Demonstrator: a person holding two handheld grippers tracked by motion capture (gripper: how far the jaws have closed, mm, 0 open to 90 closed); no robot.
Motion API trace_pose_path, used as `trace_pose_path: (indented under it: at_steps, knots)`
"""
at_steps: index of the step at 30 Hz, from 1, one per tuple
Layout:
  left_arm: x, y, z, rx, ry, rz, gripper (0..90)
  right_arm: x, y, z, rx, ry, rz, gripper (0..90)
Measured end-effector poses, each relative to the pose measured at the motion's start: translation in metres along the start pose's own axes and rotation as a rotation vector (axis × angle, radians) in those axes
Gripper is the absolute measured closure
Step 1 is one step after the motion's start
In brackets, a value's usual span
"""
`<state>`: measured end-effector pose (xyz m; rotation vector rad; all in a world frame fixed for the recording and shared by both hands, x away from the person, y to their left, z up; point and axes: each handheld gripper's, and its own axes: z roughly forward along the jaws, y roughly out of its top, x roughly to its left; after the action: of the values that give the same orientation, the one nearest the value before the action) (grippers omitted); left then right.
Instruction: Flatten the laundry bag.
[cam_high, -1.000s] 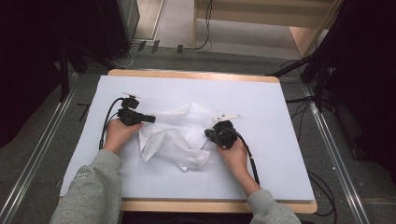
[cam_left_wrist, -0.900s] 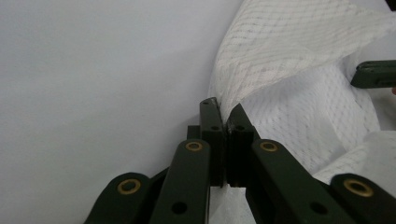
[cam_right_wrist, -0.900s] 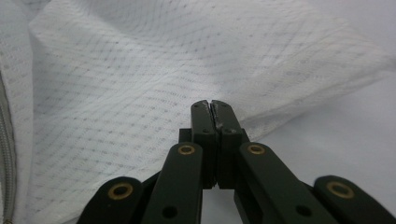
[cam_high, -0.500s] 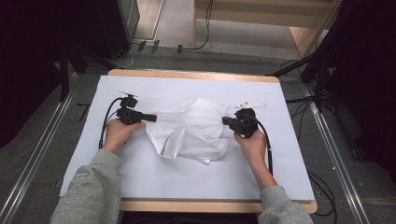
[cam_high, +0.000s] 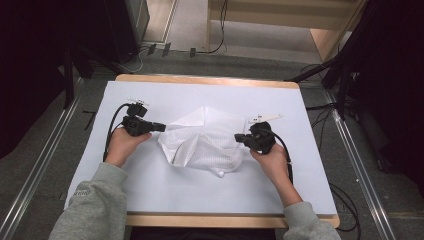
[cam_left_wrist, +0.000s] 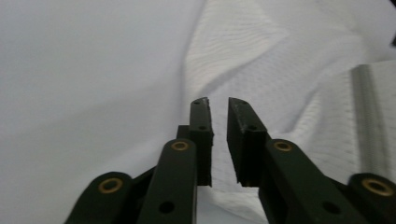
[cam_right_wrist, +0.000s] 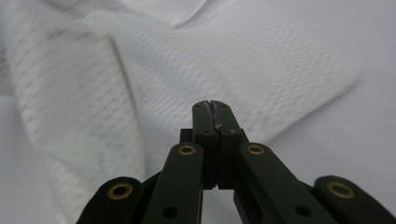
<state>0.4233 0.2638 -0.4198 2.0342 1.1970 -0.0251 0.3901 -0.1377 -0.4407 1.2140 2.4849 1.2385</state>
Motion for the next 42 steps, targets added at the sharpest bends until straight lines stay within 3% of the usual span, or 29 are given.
trace_pose_path:
  at_steps: [5, 13, 16, 28, 31, 35, 38, 42]
  knots:
    - [-0.032, 0.000, 0.012, 0.013, -0.076, 0.056, 90.0, 0.014, -0.009, 0.003, 0.037, 0.087, 0.002, 90.0]
    - [-0.058, -0.014, 0.028, 0.090, -0.108, 0.120, 90.0, 0.046, -0.023, -0.008, 0.042, 0.145, -0.040, 90.0]
    - [-0.064, -0.022, 0.027, 0.107, -0.113, 0.150, 89.1, 0.057, -0.029, -0.012, 0.056, 0.160, -0.058, 90.0]
    - [-0.076, -0.057, -0.001, 0.092, -0.113, 0.168, 83.5, 0.095, -0.056, -0.032, 0.080, 0.192, -0.103, 90.0]
    - [-0.077, -0.061, -0.012, 0.065, -0.095, 0.173, 80.4, 0.097, -0.057, -0.045, 0.042, 0.169, -0.106, 90.0]
    - [-0.075, -0.064, -0.018, 0.045, -0.077, 0.162, 77.1, 0.088, -0.056, -0.059, -0.017, 0.129, -0.094, 87.9]
    - [-0.073, -0.064, -0.019, 0.039, -0.075, 0.152, 76.3, 0.076, -0.054, -0.061, -0.037, 0.101, -0.055, 84.1]
    - [-0.070, -0.065, -0.018, 0.045, -0.070, 0.141, 75.1, 0.069, -0.049, -0.053, -0.025, 0.080, -0.044, 73.3]
